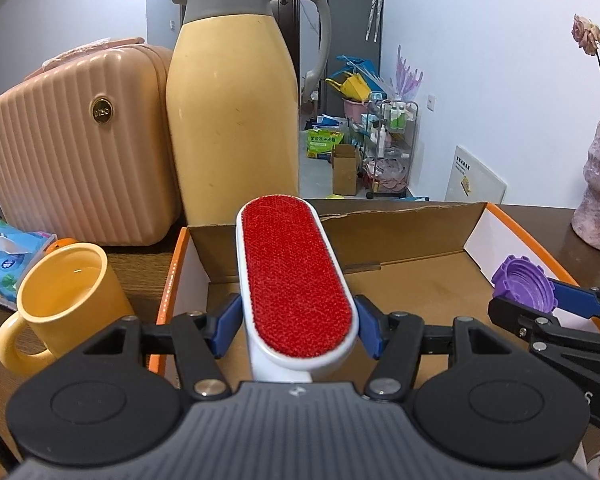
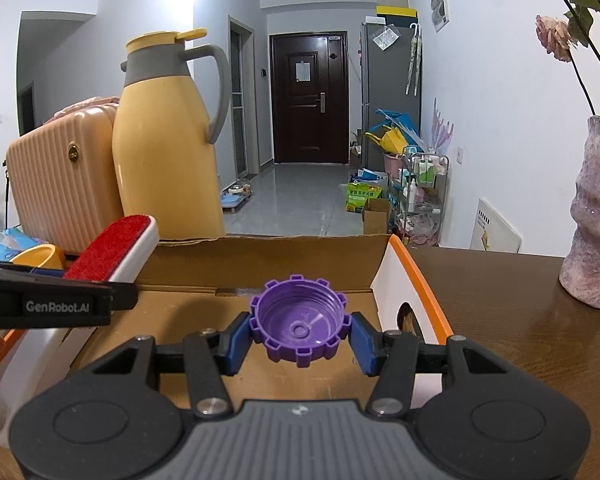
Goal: Organize rigid objects
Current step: 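Carry the lint brush and purple cap over the cardboard box with both tools, then release the lint brush and purple cap into the cardboard box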
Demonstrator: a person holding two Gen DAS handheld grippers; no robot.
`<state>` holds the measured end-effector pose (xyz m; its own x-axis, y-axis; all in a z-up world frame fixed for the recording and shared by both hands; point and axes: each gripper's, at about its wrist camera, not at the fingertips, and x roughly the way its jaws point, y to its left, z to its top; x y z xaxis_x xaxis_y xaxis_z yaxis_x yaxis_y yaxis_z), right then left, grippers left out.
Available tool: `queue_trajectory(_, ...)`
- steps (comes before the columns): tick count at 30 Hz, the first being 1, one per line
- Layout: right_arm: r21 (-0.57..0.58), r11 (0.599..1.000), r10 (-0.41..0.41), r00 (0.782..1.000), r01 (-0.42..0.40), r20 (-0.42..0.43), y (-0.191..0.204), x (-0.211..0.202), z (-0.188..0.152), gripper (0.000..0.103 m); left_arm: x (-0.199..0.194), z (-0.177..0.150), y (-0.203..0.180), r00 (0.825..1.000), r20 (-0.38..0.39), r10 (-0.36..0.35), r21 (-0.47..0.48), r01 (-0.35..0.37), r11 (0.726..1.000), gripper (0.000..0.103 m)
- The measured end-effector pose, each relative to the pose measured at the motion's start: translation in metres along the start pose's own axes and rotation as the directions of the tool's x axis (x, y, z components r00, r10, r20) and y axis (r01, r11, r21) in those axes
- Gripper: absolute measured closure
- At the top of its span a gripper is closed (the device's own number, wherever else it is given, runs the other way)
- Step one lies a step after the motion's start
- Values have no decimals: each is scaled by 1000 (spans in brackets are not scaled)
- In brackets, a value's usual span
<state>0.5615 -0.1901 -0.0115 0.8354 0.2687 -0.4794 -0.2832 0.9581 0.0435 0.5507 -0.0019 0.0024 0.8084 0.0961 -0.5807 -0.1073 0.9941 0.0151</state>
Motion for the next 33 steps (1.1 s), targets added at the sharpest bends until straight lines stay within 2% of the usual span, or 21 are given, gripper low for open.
queue_trajectory(2, 5, 1000, -1, 1000, 1, -4, -1, 1, 2, 50, 1, 1, 0, 1000, -5, -3, 0, 3, 1000, 39)
queue_trajectory(3, 8, 1000, -3, 1000, 3, -7, -1, 2, 2, 47, 0, 1, -1, 1000, -4, -5, 1, 5, 1000, 24)
queue_trajectory(4, 10, 1000, -7, 1000, 7, -10, -2, 1, 2, 34, -2, 1, -1, 1000, 7, -2, 2, 2, 1000, 13)
queue_trajectory(5, 11, 1000, -15, 1000, 15, -9, -2, 1, 3, 15, -4, 2, -1, 1000, 18, 4, 3, -4, 1000, 0)
queue_trajectory(7, 7, 1000, -28, 1000, 28, 0, -2, 0, 3, 1, -14, 5, 1, 996, 76, 40, -17, -39, 999, 0)
queue_trajectory(10, 9, 999, -41, 999, 41, 1, -1, -1, 4, 0, -25, 7, 7, 993, 113, 19, -48, -13, 999, 0)
queue_trajectory(24, 17, 998, -56, 998, 56, -11, -2, -7, 8, 0, -26, 9, 11, 994, 101, 30, -71, -23, 997, 0)
queue_trajectory(33, 24, 999, -43, 999, 43, -2, -4, -32, 10, 0, -46, 5, 18, 992, 121, 32, -80, -22, 997, 0)
